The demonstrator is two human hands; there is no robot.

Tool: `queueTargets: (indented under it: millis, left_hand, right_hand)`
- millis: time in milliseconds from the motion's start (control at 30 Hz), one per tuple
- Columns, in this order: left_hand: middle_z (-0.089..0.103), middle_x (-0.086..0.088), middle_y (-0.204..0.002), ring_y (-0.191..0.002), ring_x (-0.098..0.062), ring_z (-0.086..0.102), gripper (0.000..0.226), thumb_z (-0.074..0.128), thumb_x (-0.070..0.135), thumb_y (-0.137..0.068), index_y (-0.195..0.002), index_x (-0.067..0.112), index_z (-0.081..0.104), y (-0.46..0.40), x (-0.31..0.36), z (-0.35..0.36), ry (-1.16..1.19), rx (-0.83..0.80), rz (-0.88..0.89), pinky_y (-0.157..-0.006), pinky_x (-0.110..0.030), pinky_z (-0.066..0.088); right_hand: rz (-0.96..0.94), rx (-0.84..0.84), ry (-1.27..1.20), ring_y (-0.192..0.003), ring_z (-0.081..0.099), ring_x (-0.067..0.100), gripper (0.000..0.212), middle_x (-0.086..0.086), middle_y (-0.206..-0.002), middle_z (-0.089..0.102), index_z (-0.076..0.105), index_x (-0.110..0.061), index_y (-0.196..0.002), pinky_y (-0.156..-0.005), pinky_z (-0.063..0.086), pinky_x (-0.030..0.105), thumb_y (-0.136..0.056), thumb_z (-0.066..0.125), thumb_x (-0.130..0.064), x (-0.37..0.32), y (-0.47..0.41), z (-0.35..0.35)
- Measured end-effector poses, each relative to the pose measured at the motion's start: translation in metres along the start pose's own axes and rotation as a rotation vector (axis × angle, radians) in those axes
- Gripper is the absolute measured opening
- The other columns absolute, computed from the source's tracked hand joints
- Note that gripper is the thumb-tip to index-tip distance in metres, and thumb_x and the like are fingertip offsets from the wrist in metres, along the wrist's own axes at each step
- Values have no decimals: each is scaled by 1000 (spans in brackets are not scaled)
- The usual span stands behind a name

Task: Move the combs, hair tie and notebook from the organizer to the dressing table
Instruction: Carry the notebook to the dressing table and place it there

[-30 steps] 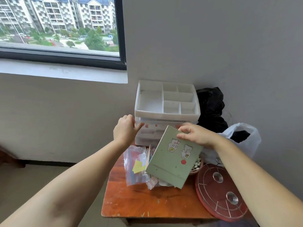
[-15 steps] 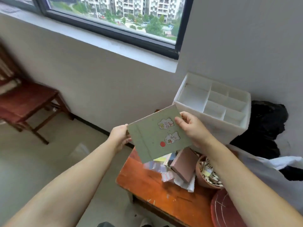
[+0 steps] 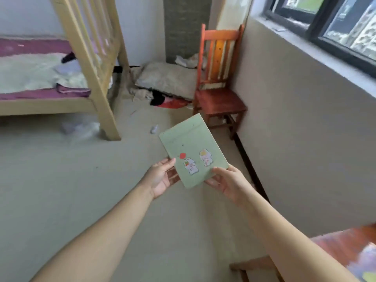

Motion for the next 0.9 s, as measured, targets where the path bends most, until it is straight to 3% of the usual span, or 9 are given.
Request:
queueTargets:
  millis: [67, 133, 400, 500, 667, 767, 900]
  left_hand:
    - [77, 5, -78, -70, -9, 71, 19, 46, 14, -94, -95, 18, 65, 20, 37, -75, -35, 85, 47, -68, -26, 58]
    - [77, 5, -75, -67, -9, 71, 18, 48, 13, -93, -94, 17, 65, 45, 70, -142, -66, 176, 81, -63, -24, 59]
    - [77, 2, -75, -67, -13, 72, 12, 59, 9, -87, -91, 15, 68, 151, 153, -357, -17, 541, 199, -60, -25, 59]
    - [77, 1, -73, -67, -14, 72, 9, 61, 12, -86, -89, 14, 68, 183, 171, -426, 43, 680, 237, -59, -26, 59]
    - [75, -2, -79, -73, -18, 72, 12, 59, 20, -89, -92, 14, 69, 216, 220, -537, 142, 827, 297, -61, -29, 59]
    - [75, -3, -89, -83, -20, 72, 20, 65, 23, -85, -101, 12, 69, 237, 256, -600, 215, 912, 337, -66, -30, 59]
    - [76, -1, -88, -83, -18, 72, 15, 65, 19, -83, -96, 13, 70, 272, 299, -675, 294, 1042, 406, -76, -30, 56]
  right_hand:
    - [10, -82, 167, -82, 66, 19, 22, 10, -101, 70, 63, -5, -108, -77, 56, 31, -88, 56, -9, 8, -28, 64]
    - [-22, -157, 280, -81, 63, 20, 27, 10, -98, 67, 63, -3, -113, -75, 52, 28, -91, 54, -14, 13, -54, 130]
    - [76, -564, 668, -81, 67, 19, 15, 9, -92, 68, 64, -7, -101, -68, 58, 24, -92, 52, -7, 87, -130, 393]
    - [142, -686, 733, -81, 68, 17, 12, 5, -90, 69, 65, -10, -94, -68, 59, 23, -92, 54, -8, 128, -156, 477]
    - [223, -860, 786, -78, 71, 15, 15, 3, -92, 73, 67, -8, -101, -63, 59, 22, -89, 57, -9, 187, -209, 621]
    - [262, -980, 820, -75, 73, 14, 12, 0, -86, 77, 70, -13, -91, -62, 58, 22, -88, 59, -10, 212, -237, 716]
    - [295, -1151, 873, -79, 74, 15, 11, 0, -87, 78, 72, -14, -90, -62, 58, 22, -85, 63, -12, 245, -253, 842]
Point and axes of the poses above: each hand's wrist, its own y-axis away from the middle knuckle, its own z-axis out of the palm, x = y × z, the point moved 4 cm from there along -y, towards the middle knuckle
